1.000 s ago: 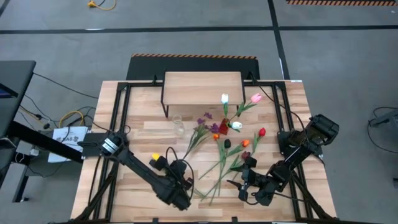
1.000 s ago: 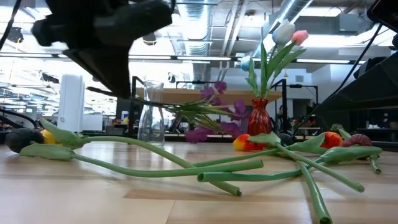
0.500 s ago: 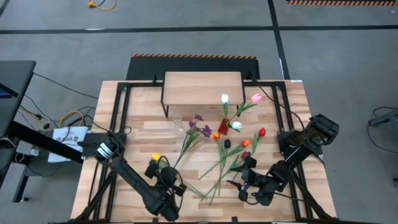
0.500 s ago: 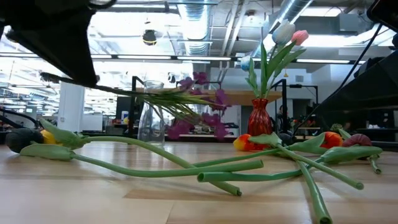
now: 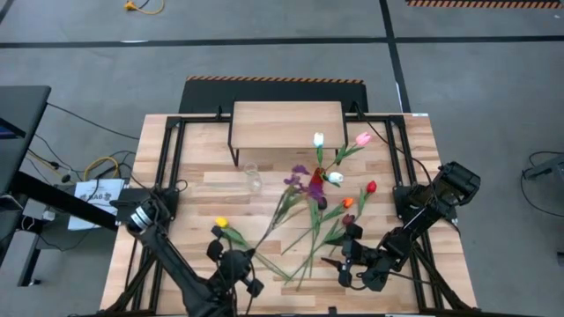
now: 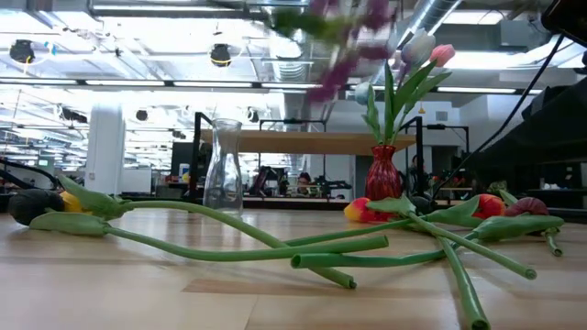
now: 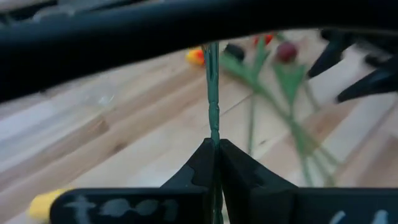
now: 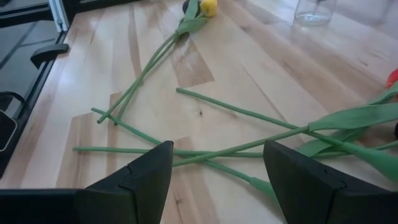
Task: Pick and place flowers into a vace then onto a shelf
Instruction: Put the purple flowers into the red flower vase
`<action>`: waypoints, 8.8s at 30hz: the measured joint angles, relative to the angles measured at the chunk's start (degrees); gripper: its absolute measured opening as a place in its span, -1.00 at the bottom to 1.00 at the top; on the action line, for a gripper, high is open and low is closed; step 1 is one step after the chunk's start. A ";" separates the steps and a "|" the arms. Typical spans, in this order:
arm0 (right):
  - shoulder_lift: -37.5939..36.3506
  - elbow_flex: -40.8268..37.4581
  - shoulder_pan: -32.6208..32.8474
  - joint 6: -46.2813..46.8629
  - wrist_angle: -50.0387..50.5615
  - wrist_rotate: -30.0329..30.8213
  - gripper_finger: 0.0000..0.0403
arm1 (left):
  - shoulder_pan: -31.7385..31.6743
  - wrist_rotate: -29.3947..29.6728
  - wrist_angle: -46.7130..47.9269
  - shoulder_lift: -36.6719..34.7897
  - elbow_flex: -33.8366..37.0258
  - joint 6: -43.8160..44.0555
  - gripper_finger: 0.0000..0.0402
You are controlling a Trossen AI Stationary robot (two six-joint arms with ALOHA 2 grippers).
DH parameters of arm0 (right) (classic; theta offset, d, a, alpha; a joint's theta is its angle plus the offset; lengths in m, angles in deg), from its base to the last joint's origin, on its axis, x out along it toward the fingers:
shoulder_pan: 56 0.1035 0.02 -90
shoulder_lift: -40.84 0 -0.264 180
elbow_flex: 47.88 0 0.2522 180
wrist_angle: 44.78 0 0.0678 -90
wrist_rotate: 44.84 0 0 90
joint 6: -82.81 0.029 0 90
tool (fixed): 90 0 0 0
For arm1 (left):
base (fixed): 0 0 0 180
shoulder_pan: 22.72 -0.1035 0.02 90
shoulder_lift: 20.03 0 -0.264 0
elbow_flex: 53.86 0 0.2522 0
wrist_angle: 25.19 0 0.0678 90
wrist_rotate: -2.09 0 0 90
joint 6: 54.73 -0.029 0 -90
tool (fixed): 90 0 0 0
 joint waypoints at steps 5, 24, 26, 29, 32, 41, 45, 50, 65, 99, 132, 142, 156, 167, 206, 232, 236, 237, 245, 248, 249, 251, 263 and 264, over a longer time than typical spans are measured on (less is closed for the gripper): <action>0.00 0.00 0.00 0.02 -0.39 -0.52 0.21 | 1.55 5.12 1.96 -0.04 -3.01 -0.23 -1.00; 0.00 0.00 -4.12 -32.92 -40.74 -0.34 0.21 | 2.69 21.78 0.99 -0.02 -3.70 -2.09 -1.00; -0.04 0.00 -5.13 -38.67 -48.58 -0.92 0.21 | 2.69 22.74 0.01 -0.02 -3.70 -3.20 -1.00; -0.04 0.00 -7.04 -44.79 -58.88 -4.79 0.21 | 2.67 23.40 -1.19 -0.02 -3.70 -4.77 -1.00; -0.04 0.00 -9.47 -46.56 -66.43 -11.93 0.21 | 2.68 24.04 -2.27 -0.02 -3.70 -6.33 -1.00; -0.07 4.43 -17.20 -43.17 -67.57 -33.17 0.21 | 2.60 25.79 -4.97 -0.01 -3.70 -10.50 -1.00; -0.04 8.16 -19.08 -43.15 -62.73 -36.67 0.21 | 2.60 25.84 -4.96 0.00 -3.70 -10.65 -1.00; 0.02 12.06 -20.77 -43.15 -55.98 -37.80 0.21 | 2.60 25.84 -4.96 0.00 -3.70 -10.70 -1.00; -0.02 13.70 -21.57 -42.14 -53.29 -37.16 0.21 | 2.60 25.91 -4.94 0.02 -3.68 -10.72 -1.00; -0.02 13.70 -17.61 -38.98 -28.63 -33.10 0.21 | 2.63 23.70 -5.23 0.04 -3.68 -11.71 -1.00; -1.29 13.64 -10.36 -27.48 18.72 -21.07 0.21 | -17.18 -11.88 -34.75 0.09 12.93 -20.49 -0.56; -1.29 13.64 -10.22 -28.50 18.88 -21.04 0.21 | -21.04 -18.09 -36.42 1.57 12.89 -15.64 -0.24; -1.29 13.68 -10.64 -30.54 18.00 -20.85 0.21 | -24.66 -25.62 -36.31 8.73 12.45 -15.04 -0.20; -1.27 13.68 -10.64 -30.54 17.60 -20.93 0.21 | -22.72 -21.88 -30.18 10.46 9.53 -16.09 -0.88; -1.27 13.68 -10.58 -30.06 17.56 -21.22 0.21 | -15.80 -16.47 2.74 10.45 -15.83 -12.97 -1.00; -1.25 13.66 -10.49 -31.88 11.55 -21.78 0.21 | -0.73 4.64 2.67 -9.78 -14.08 -28.32 -1.00; -1.25 13.66 -10.64 -35.19 4.92 -21.38 0.21 | 2.46 19.38 2.69 -14.99 -10.14 -36.35 -1.00; -1.25 13.66 -10.89 -36.07 2.95 -21.30 0.21 | 3.17 22.68 2.68 -16.35 -8.43 -37.55 -1.00; -1.25 13.66 -13.48 -43.44 -10.98 -21.08 0.21 | 2.17 28.35 2.80 -32.05 11.12 -37.45 -1.00; -1.78 13.66 -15.44 -47.12 -13.72 -21.03 0.21 | 2.04 27.91 2.74 -38.47 17.62 -35.74 -1.00; -2.19 13.81 -16.34 -48.23 -13.86 -21.02 0.21 | 2.25 27.70 2.61 -40.55 19.14 -35.71 -1.00; -3.55 14.54 -18.24 -50.55 -13.11 -20.31 0.21 | 2.78 27.30 0.22 -44.54 21.31 -37.32 -1.00; -12.59 17.00 -27.50 -55.22 -5.24 -21.79 0.21 | 1.03 -1.91 -58.82 -50.64 31.13 -87.18 -1.00; -12.68 17.00 -27.77 -55.22 -5.19 -22.55 0.21 | 0.25 -4.74 -64.28 -50.64 32.50 -90.47 -1.00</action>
